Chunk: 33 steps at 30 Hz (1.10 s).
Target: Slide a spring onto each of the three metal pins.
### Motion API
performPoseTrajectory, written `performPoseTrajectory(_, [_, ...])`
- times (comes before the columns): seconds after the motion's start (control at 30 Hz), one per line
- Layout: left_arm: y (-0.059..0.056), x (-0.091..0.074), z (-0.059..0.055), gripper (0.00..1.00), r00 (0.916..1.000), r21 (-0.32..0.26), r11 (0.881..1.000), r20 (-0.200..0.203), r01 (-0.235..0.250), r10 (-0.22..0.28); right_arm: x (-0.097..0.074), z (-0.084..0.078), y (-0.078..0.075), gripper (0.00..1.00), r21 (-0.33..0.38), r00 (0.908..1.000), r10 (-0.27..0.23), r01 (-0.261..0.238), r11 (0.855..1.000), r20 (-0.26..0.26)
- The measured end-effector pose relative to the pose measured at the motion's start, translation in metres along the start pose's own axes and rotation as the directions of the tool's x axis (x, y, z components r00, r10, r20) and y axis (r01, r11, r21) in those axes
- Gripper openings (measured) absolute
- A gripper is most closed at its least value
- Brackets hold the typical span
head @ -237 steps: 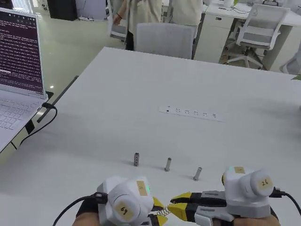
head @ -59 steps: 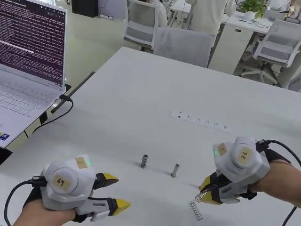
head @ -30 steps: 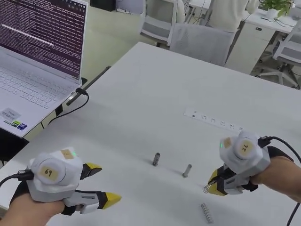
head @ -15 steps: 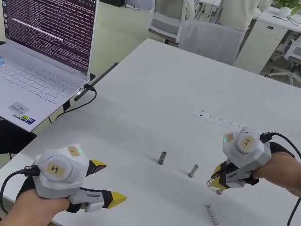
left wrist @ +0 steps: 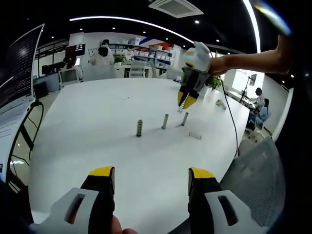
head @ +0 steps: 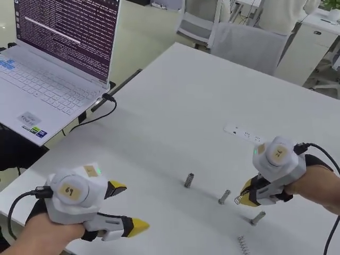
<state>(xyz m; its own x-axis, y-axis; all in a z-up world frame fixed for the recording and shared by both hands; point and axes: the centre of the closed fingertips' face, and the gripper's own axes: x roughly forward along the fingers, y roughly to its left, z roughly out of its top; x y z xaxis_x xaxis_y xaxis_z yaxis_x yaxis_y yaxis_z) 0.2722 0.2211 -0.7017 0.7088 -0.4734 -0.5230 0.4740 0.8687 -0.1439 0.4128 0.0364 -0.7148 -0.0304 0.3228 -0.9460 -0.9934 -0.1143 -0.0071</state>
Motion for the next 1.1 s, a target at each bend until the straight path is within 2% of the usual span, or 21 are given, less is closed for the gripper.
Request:
performPoseTrajectory(0.63, [0.003,0.002,-0.001,0.57,0.9999,-0.026,1.000,-0.009,-0.005,0.005,0.016,0.008,-0.027,0.08,-0.007,1.0000,-0.001,0.001,1.000,-0.005])
performPoseTrajectory(1.1, [0.007,0.002,-0.006,0.57,0.9997,-0.042,0.999,-0.021,-0.012,0.011,0.027,0.007,-0.030,0.09,-0.019,0.9994,0.026,-0.026,0.999,-0.025])
